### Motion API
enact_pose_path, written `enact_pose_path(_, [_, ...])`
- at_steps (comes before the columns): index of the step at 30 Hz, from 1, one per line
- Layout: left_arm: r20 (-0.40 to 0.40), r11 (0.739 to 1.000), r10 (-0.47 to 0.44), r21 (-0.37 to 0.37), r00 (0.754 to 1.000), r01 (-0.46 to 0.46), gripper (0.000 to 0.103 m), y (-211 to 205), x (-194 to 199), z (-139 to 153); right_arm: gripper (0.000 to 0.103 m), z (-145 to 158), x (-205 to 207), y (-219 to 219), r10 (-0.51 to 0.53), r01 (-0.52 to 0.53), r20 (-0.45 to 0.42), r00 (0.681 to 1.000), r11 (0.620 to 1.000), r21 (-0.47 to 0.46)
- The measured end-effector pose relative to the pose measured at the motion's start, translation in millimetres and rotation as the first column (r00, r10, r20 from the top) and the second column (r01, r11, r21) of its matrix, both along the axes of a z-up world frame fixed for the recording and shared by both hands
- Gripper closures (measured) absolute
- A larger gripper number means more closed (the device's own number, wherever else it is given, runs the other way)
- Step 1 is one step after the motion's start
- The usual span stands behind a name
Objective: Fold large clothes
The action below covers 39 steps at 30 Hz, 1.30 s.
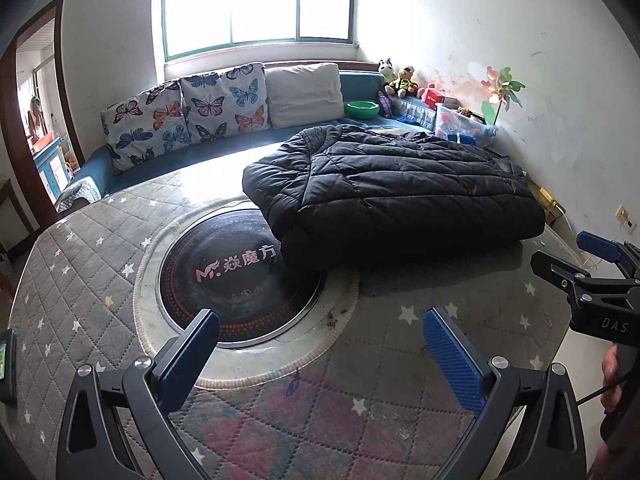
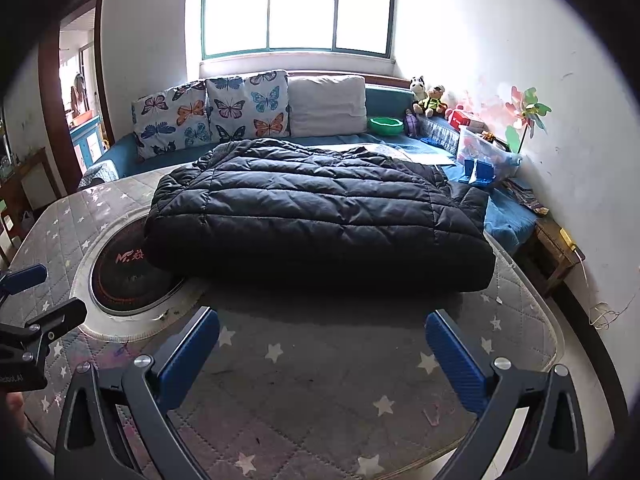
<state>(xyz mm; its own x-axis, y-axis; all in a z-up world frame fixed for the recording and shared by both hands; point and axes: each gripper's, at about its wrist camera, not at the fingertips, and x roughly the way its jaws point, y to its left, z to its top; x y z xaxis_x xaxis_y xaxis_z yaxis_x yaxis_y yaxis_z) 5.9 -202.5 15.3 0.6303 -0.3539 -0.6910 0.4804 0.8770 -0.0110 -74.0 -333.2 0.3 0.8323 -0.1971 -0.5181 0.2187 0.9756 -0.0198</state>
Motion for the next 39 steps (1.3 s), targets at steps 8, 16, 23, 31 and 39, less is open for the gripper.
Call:
enact_pose_path(8, [-0.003,1.0,-0.002,0.001,1.0,0.002,0.0,0.6,0.1,-2.3,0.0,0.6,0.9,-1.8,0.003,-0.003,0.002,1.0,1.0,0.0])
enact_pose_path(16, [-0.01,1.0,-0.001,0.006,1.0,0.002,0.0,2.1,-0.3,-4.7,0.0,0.9,0.9,-1.9,0.007,-0.007,-0.005,1.0,1.0,0.002])
enact_pose_path(23, [-0.009,1.0,-0.001,0.006,1.0,0.001,0.0,1.9,-0.1,-4.7,0.0,0.3,1.8,-1.3,0.007,-0.007,-0.005,1.0,1.0,0.004])
enact_pose_path(31, [-0.01,1.0,-0.002,0.006,1.0,0.002,0.0,2.1,-0.2,-4.6,0.0,0.3,2.0,-1.3,0.006,-0.006,-0.006,1.0,1.0,0.004])
enact_pose_path(39, [-0.011,1.0,-0.005,0.008,1.0,0.005,0.0,1.7,-0.7,-5.0,0.0,0.1,2.3,-1.1,0.008,-0.008,-0.007,1.0,1.0,0.004])
